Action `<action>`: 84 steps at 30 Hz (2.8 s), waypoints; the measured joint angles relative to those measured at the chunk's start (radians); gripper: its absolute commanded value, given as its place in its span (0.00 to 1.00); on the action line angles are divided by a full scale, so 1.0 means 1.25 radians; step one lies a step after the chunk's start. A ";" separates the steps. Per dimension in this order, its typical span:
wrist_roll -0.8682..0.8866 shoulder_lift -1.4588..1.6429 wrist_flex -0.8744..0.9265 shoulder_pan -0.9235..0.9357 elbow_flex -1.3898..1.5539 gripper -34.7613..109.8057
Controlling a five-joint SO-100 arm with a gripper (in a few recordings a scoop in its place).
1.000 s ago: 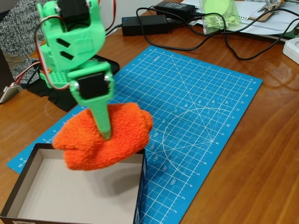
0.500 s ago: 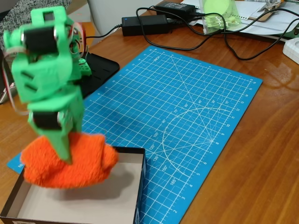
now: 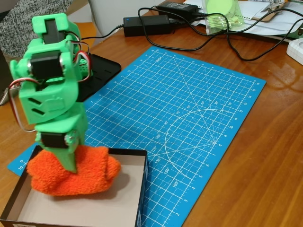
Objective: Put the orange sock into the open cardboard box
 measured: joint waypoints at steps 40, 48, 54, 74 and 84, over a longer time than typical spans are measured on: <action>0.011 0.303 -0.448 0.028 0.637 0.38; -0.020 0.309 -0.308 0.029 0.466 0.38; -0.056 0.389 -0.210 -0.009 0.371 0.24; -0.476 1.187 -0.281 -0.513 1.154 0.24; -0.670 1.514 -0.369 -0.511 1.646 0.24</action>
